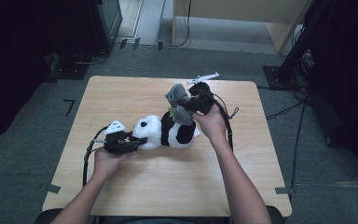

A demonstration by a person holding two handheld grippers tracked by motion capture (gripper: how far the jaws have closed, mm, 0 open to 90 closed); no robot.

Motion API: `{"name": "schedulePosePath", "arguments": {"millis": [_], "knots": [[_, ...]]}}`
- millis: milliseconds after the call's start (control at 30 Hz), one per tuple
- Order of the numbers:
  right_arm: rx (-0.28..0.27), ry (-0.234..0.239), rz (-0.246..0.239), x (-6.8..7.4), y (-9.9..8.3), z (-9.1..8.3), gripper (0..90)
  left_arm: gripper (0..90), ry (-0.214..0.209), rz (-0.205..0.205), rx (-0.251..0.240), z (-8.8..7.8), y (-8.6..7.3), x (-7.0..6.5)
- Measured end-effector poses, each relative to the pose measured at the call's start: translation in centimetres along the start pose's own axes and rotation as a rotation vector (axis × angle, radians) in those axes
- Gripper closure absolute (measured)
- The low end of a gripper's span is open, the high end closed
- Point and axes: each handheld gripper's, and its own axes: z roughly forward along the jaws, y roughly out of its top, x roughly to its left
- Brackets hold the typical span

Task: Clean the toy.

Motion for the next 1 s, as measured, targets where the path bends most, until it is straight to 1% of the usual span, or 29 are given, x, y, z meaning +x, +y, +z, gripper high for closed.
{"name": "schedulePosePath", "arguments": {"millis": [133, 200, 300, 400, 433, 500, 567, 600, 633, 700, 767, 800, 933, 1000], "knots": [[-0.076, 0.031, 0.016, -0.3, 0.3, -2.3, 79.1, 46.0, 0.003, -0.009, -0.003, 0.1, 0.0, 0.0], [-0.083, 0.040, 0.005, -0.3, 0.1, -3.0, 79.1, 46.0, 0.004, -0.007, 0.003, 0.0, 0.1, 0.0], [-0.071, 0.034, -0.015, -0.3, -0.5, -3.5, 79.0, 46.0, 0.004, -0.010, 0.000, 0.0, 0.1, 0.0], [-0.084, 0.061, -0.020, -0.5, -1.6, -4.2, 79.0, 46.0, 0.005, -0.009, 0.003, 0.0, 0.1, 0.0], [-0.075, 0.065, -0.013, -0.6, -1.9, -4.2, 79.0, 46.0, 0.006, -0.010, 0.003, 0.0, 0.1, 0.0], [-0.051, 0.072, -0.016, -0.6, -2.8, -3.9, 79.0, 46.1, 0.008, -0.011, 0.003, 0.0, 0.1, -0.1], [-0.026, 0.072, -0.018, -0.8, -3.9, -3.3, 79.0, 46.7, 0.012, 0.002, 0.012, 0.0, 0.1, -0.1], [-0.029, 0.082, -0.019, -0.9, -4.5, -3.1, 79.0, 47.2, 0.011, -0.002, 0.014, 0.1, 0.1, -0.2], [-0.033, 0.083, -0.019, -1.1, -4.9, -3.0, 79.0, 47.6, 0.011, -0.004, 0.014, 0.1, 0.1, -0.2], [-0.049, 0.085, 0.002, -1.5, -5.7, -2.9, 79.0, 48.0, 0.011, -0.010, 0.016, 0.1, 0.1, -0.2], [-0.072, 0.085, -0.008, -1.7, -6.3, -3.0, 79.0, 48.1, 0.010, -0.015, 0.018, 0.1, 0.1, -0.2], [-0.080, 0.090, -0.003, -1.8, -6.6, -3.0, 79.0, 48.2, 0.010, -0.014, 0.017, 0.1, 0.1, -0.2], [-0.127, 0.107, -0.020, -2.0, -7.6, -2.8, 79.0, 48.2, 0.011, -0.010, 0.021, 0.1, 0.1, -0.1], [-0.145, 0.115, -0.003, -2.3, -8.2, -2.7, 79.1, 48.3, 0.011, -0.006, 0.022, 0.1, 0.1, -0.2]]}}
